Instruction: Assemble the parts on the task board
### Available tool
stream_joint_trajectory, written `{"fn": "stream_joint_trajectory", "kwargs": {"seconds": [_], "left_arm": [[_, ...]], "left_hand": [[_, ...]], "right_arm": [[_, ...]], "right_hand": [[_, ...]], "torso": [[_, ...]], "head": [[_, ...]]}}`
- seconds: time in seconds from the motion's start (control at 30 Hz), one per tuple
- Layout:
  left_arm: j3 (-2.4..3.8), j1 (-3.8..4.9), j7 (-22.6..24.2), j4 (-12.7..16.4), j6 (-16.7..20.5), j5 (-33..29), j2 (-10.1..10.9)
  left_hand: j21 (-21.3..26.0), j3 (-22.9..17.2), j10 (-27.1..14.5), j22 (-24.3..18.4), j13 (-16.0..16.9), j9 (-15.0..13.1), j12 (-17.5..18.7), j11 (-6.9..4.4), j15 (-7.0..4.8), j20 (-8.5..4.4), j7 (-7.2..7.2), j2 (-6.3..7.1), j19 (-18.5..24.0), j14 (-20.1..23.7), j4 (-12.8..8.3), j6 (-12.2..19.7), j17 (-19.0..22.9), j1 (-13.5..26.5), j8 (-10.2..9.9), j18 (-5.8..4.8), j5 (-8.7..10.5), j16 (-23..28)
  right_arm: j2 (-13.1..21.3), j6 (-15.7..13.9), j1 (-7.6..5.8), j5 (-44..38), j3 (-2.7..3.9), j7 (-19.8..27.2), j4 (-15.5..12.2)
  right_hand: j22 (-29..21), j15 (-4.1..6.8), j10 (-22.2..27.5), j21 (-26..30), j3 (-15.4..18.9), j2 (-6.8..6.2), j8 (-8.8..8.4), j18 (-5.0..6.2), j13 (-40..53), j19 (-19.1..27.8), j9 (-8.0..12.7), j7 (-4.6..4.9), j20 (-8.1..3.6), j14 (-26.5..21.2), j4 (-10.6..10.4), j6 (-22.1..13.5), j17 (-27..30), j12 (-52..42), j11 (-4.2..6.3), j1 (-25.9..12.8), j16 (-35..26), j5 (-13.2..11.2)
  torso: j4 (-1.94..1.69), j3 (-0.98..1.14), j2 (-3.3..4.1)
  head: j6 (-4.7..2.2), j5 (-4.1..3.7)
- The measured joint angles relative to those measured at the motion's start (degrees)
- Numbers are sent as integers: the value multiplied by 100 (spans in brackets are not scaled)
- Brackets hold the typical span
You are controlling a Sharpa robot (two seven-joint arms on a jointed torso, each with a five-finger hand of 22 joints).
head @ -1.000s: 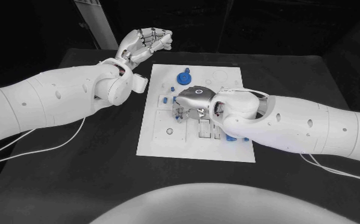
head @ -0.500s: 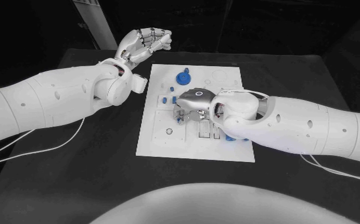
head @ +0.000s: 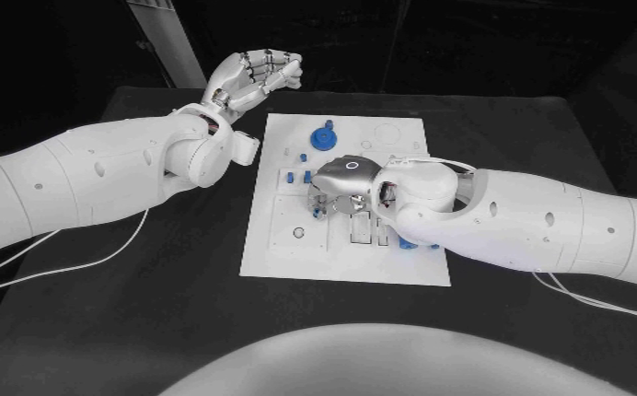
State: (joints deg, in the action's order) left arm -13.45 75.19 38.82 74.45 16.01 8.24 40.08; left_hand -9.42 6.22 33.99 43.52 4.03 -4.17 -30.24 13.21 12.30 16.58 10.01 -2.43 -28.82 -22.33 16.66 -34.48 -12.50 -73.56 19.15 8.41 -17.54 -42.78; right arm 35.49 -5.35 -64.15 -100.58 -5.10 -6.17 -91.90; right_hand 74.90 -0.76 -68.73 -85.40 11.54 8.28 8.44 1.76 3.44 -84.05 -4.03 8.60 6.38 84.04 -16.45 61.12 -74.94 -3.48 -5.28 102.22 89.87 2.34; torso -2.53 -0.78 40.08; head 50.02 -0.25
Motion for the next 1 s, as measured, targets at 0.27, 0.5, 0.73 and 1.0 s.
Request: {"fn": "stream_joint_trajectory", "kwargs": {"seconds": [0.27, 0.5, 0.73, 1.0], "left_arm": [[0, 0, 0, -3, -5, 0, -3], [0, -3, 0, -2, -14, 0, -4], [0, -8, 1, -15, -19, 0, -6], [0, -17, 1, -58, -23, 0, -35]], "left_hand": [[0, 0, 0, -8, 0, 0, 0, 0, 0, 0, 0, 0, 0, 0, 0, 0, 13, 0, 29, 0, 0, 0], [21, 0, 0, -7, -5, 0, 0, 0, 0, 0, 0, 0, 0, 0, 0, 0, 12, 0, 29, 0, 0, 0], [21, 0, 0, -7, -5, 0, 0, 0, 0, 0, 0, 0, 0, 0, 0, -1, 12, 0, 29, 0, 0, 0], [21, 0, 0, -6, -4, 0, 1, 0, 0, 0, 0, 0, 0, 0, 0, -1, 12, 0, 28, 0, 0, 0]], "right_arm": [[30, -52, 2, -16, -7, -37, -13], [261, -663, 24, 43, -20, -35, -147], [921, -1570, -65, 426, -15, 114, -582], [1498, -2053, -304, 1082, 0, 274, -715]], "right_hand": [[0, -283, 1123, 462, 110, -809, -468, 1, 14, 3, 35, 371, 273, 0, -14, -1112, 2, -27, -337, -1173, -1, 5], [0, -334, 1308, 504, -996, -1582, -429, 0, 53, 9, -6, 382, 335, -9, -40, -1253, 2, -176, -384, -1946, -56, 39], [0, -334, 1198, 329, -1302, -1349, -266, 0, 83, 9, -64, 349, 334, -9, 40, -932, 2, -362, -322, -1713, -56, 39], [0, -280, 1108, 198, -1390, -1119, -246, 0, 81, 6, -60, 258, 332, 0, 99, -861, 2, -449, -250, -1483, -33, 38]], "torso": [[-2, -1, 0], [-2, -1, -2], [-2, -5, -13], [-1, -8, -13]], "head": [[-1, -7], [-1, 10], [-2, -4], [-2, -88]]}}
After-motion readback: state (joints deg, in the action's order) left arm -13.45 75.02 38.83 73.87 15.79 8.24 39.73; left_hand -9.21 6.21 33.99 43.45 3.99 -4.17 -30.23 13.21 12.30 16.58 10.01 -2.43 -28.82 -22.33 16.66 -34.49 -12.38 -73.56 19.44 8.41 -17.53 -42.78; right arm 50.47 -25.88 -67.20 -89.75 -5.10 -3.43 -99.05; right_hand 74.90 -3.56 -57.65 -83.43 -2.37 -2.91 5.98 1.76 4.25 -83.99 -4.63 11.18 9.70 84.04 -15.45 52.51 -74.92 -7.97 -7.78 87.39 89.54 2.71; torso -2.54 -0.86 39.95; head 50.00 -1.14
